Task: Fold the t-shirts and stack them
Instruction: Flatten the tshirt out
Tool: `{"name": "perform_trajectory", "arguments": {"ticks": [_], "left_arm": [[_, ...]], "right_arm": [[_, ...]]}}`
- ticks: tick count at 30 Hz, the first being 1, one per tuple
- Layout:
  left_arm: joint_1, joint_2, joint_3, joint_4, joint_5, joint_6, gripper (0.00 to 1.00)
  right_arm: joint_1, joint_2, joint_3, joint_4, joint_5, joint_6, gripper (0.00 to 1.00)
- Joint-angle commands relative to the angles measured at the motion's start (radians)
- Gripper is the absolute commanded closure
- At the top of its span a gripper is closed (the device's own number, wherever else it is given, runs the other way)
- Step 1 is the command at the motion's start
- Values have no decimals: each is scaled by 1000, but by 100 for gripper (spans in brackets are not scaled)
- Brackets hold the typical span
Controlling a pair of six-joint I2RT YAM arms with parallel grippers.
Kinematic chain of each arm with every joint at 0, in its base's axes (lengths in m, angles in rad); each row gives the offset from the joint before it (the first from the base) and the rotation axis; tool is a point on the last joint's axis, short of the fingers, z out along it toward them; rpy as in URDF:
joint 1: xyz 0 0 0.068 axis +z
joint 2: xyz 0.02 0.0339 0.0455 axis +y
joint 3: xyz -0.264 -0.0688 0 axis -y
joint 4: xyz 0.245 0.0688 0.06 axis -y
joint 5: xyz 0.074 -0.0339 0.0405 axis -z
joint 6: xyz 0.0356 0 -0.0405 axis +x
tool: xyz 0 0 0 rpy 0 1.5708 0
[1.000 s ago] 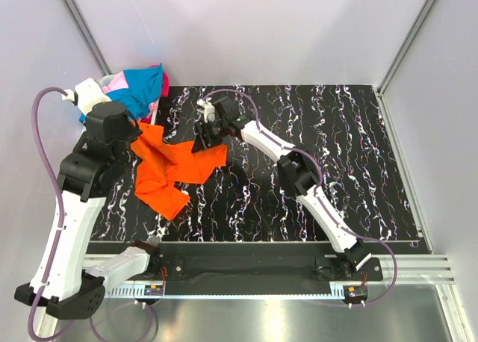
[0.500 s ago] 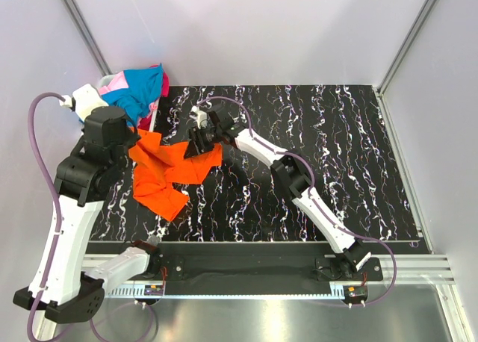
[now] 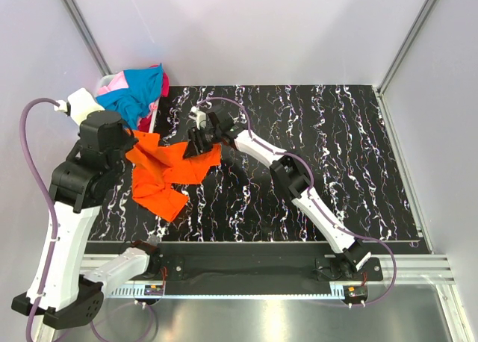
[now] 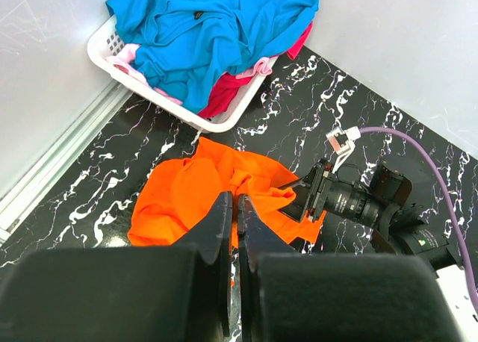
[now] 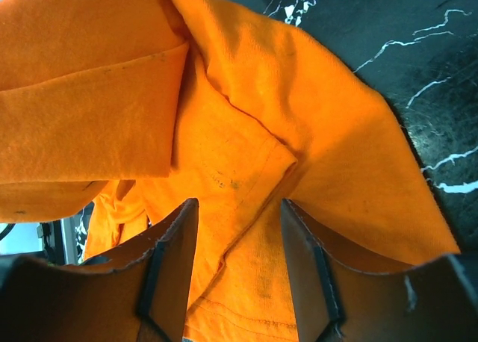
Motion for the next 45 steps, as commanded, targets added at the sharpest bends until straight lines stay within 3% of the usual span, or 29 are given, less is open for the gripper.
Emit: {"name": "perform_trajectory", "arguments": {"ticks": [1, 10, 14, 21, 30, 34, 38, 44, 45], "left_arm": [[2, -20, -4, 19, 4, -9, 100], [2, -12, 1, 19, 7, 3, 100], [2, -9, 8, 19, 4, 12, 100], [2, -12, -2, 19, 6, 12, 100], [2, -24, -1, 16, 17, 14, 100], [2, -30, -1, 18, 27, 14, 100], [2, -36, 2, 18, 40, 18, 100], [2, -46, -2, 18, 44, 28, 100], [2, -47, -4, 16, 43, 26, 100]], "right_arm": [[24, -37, -12, 43, 16, -13, 45], [22, -13, 39, 96, 12, 23, 44], [22, 0, 40, 119, -39, 58, 50], [25, 24, 29, 125, -95, 81, 50], [28, 16, -10, 125, -45, 95, 35], [28, 24, -3, 125, 4, 95, 35], [28, 68, 45, 125, 6, 115, 48], [28, 90, 60, 127, 6, 148, 100], [28, 87, 56, 127, 7, 150, 100]]}}
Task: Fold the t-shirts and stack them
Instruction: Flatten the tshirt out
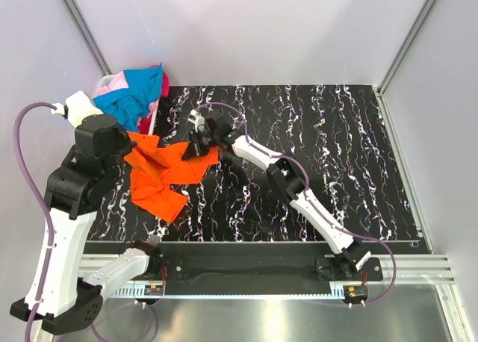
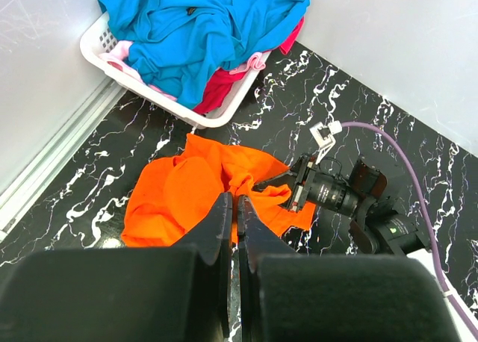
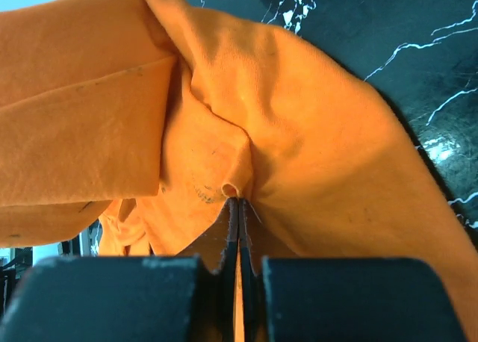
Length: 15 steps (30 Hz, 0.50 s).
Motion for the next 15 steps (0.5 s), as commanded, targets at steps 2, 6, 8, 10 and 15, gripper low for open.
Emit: {"name": "perform_trajectory", "arguments": {"ticks": [2, 6, 8, 10, 15], "left_arm": [[2, -22, -8, 33, 13, 20, 100], [2, -25, -16, 33, 14, 14, 100], [2, -27, -20, 33, 14, 12, 100], [2, -27, -22, 33, 19, 9, 100], [2, -28, -39, 38, 17, 7, 100]], "right_arm": [[12, 8, 9, 6, 30, 6, 100], [11, -65, -54, -11, 73, -25, 100], [11, -105, -93, -43, 141, -65, 100], [11, -174, -128, -110, 200, -123, 100], [11, -394, -292, -227, 453, -252, 100]]}}
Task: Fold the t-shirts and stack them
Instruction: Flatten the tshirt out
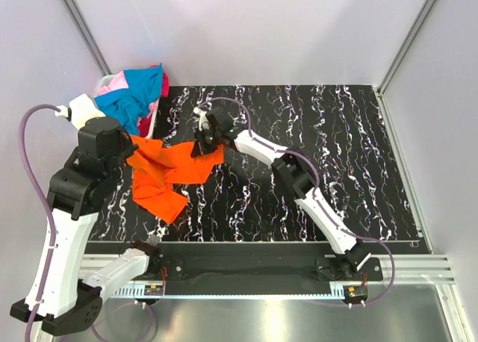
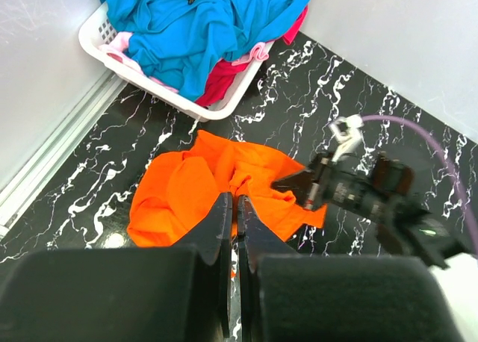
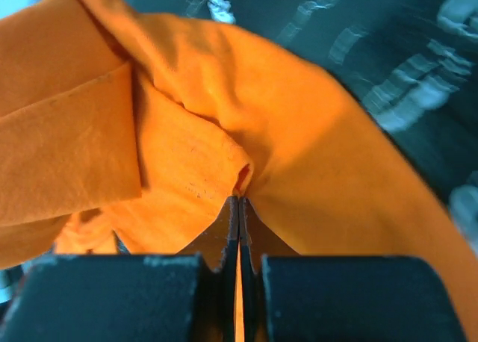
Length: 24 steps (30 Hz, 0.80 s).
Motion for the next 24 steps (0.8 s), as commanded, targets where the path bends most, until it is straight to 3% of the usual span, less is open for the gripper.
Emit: {"name": "perform_trajectory", "arguments": {"ticks": [1, 5, 10, 18, 24], "left_arm": [[2, -13, -7, 40, 7, 7, 100], [2, -3, -16, 52, 0, 16, 100], [2, 26, -9, 82, -2, 27, 100], [2, 125, 94, 119, -33, 71, 100], [8, 210, 218, 161, -77, 144, 100]], "right_arm": [[6, -224, -101, -115, 249, -137, 100], [3, -431, -248, -154, 497, -170, 100], [0, -626, -406, -183, 689, -193, 100], [-4, -878, -377, -390, 1072, -245, 100], [-10, -1044, -374, -424, 1306, -295, 100]]}}
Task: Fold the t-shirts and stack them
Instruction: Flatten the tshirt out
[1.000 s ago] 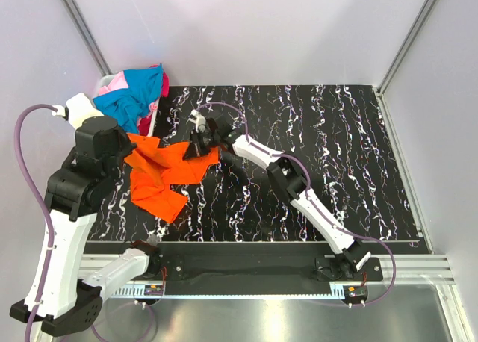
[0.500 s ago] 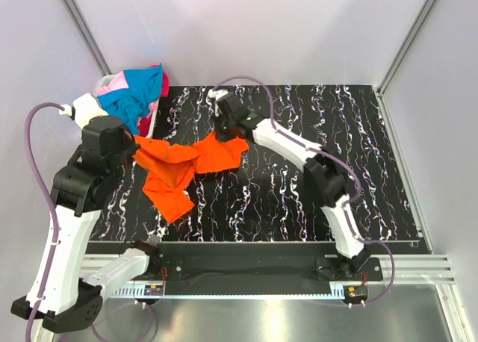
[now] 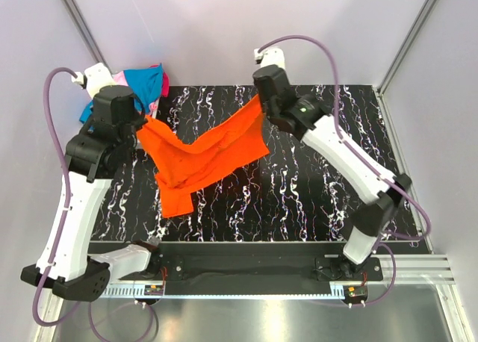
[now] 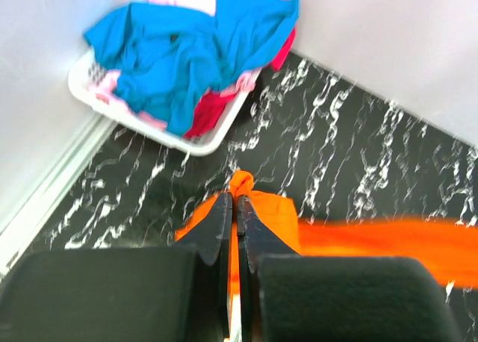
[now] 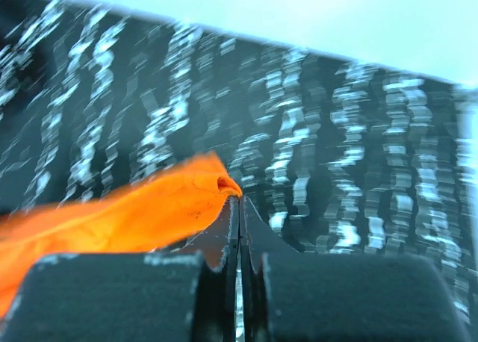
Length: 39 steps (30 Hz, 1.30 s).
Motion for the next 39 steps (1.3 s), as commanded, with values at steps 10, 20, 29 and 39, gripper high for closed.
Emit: {"name": "perform_trajectory", "arguments": {"ticks": [10, 20, 29, 39], "left_arm": [[35, 106, 254, 213, 26, 166, 100], [77, 254, 424, 280, 200, 201, 100], [118, 457, 733, 252, 394, 224, 100], [127, 332, 681, 250, 424, 264, 100]], "right_arm": [[-6, -309, -14, -63, 432, -53, 100], [-50, -331, -54, -48, 508, -62, 100], [-211, -290, -25, -16, 367, -30, 100], [-233, -412, 7, 1, 279, -89, 100]]}}
